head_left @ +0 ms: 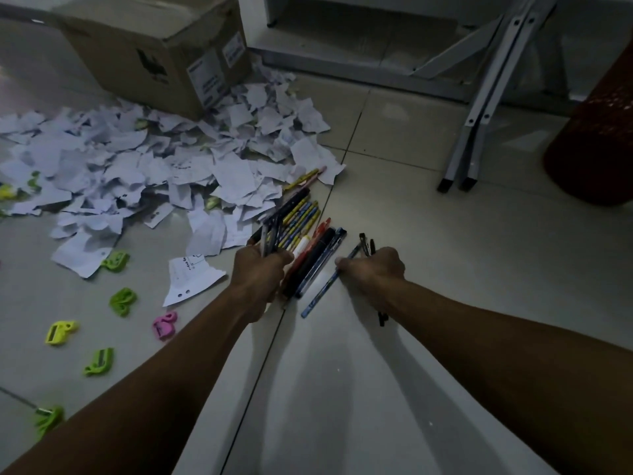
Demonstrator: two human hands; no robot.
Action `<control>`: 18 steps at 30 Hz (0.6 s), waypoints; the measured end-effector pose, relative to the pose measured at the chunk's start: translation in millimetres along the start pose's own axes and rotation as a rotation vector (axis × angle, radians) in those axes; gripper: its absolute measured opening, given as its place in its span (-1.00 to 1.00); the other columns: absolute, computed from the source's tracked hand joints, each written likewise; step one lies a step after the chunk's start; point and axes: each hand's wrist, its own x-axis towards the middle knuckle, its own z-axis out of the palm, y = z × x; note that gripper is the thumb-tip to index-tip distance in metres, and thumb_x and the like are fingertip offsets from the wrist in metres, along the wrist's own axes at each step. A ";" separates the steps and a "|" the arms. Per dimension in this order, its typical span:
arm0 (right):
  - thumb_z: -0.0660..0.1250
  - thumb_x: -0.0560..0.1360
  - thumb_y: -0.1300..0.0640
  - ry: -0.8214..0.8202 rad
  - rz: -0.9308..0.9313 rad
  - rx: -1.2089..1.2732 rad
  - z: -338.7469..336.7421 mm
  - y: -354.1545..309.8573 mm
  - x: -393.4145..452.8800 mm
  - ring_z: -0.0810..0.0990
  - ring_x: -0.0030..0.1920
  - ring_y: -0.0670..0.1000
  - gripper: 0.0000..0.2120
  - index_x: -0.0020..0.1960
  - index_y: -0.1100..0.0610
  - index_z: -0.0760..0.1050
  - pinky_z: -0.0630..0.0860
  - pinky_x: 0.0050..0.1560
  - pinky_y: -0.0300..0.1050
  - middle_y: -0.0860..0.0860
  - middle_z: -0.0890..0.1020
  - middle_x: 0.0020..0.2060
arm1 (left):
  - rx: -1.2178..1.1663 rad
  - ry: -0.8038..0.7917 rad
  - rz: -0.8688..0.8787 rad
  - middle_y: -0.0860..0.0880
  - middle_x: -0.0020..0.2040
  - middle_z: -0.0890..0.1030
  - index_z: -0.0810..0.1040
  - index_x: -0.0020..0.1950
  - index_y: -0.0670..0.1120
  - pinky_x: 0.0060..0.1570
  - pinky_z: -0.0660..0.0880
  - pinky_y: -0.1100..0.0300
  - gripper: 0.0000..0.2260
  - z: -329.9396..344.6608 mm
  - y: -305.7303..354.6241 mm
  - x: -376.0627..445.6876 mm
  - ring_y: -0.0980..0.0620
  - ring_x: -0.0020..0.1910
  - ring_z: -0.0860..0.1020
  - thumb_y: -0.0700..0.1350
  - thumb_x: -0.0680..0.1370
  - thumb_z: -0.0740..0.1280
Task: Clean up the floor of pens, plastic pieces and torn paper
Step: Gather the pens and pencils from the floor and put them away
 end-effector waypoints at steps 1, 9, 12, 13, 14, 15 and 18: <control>0.58 0.27 -0.10 0.020 -0.022 -0.050 2.4 0.0 0.5 0.60 -0.11 0.09 -0.45 0.05 0.23 0.50 0.54 -0.20 -0.15 0.09 0.58 -0.10 | 0.000 -0.013 -0.021 -0.03 -0.52 0.33 0.48 -0.15 -0.16 -0.67 0.15 0.35 -0.91 -0.6 -0.4 0.0 0.14 -0.70 0.24 -0.24 0.53 0.34; 0.41 0.42 0.21 0.049 0.043 -0.027 3.9 -7.9 11.1 0.61 -0.04 0.11 -0.75 0.05 0.26 0.50 0.59 -0.06 -0.12 0.10 0.58 -0.07 | -0.010 -0.035 -0.076 -0.07 -0.42 0.43 0.52 0.01 -0.22 -0.67 0.20 0.36 -0.91 -5.5 -6.7 -1.8 0.12 -0.64 0.34 -0.22 0.55 0.33; 0.39 0.37 0.15 0.033 -0.006 -0.049 -1.6 -1.7 7.8 0.59 -0.13 0.08 -0.62 0.15 0.25 0.50 0.54 -0.26 -0.16 0.11 0.60 -0.04 | 0.231 0.056 0.119 -0.14 -0.21 0.60 0.56 0.14 -0.21 -0.48 0.47 0.27 -0.78 -3.8 -17.9 4.7 -0.02 -0.35 0.56 -0.17 0.52 0.37; 0.41 0.37 0.12 0.030 -0.045 -0.112 -3.9 0.1 5.2 0.56 -0.13 0.07 -0.57 0.19 0.23 0.47 0.51 -0.29 -0.18 0.10 0.58 -0.01 | 0.354 0.067 0.206 -0.17 -0.13 0.63 0.57 0.17 -0.21 -0.36 0.55 0.19 -0.74 -2.3 -21.7 6.7 -0.07 -0.25 0.61 -0.15 0.52 0.38; 0.45 0.36 0.07 0.026 -0.087 -0.181 -6.6 0.9 2.1 0.55 -0.10 0.08 -0.53 0.20 0.21 0.45 0.51 -0.25 -0.17 0.09 0.56 0.01 | 0.477 0.067 0.286 -0.18 -0.09 0.65 0.58 0.15 -0.20 -0.27 0.59 0.12 -0.74 0.2 -24.4 7.8 -0.09 -0.20 0.62 -0.12 0.51 0.39; 0.48 0.34 0.00 0.019 -0.121 -0.244 -8.8 1.0 -0.3 0.55 -0.04 0.10 -0.48 0.19 0.19 0.43 0.53 -0.17 -0.13 0.09 0.54 0.04 | 0.582 0.055 0.349 -0.16 -0.10 0.66 0.60 0.11 -0.18 -0.24 0.59 0.09 -0.76 3.6 -26.8 7.2 -0.08 -0.19 0.62 -0.09 0.51 0.39; 0.56 0.31 -0.05 0.023 -0.150 -0.362 -12.7 -2.5 -6.4 0.54 0.10 0.13 -0.40 0.21 0.17 0.40 0.50 -0.01 -0.06 0.11 0.51 0.13 | 0.780 0.024 0.492 -0.09 -0.11 0.64 0.58 0.05 -0.11 -0.20 0.58 0.06 -0.76 16.1 -29.0 4.0 -0.04 -0.17 0.61 0.00 0.48 0.42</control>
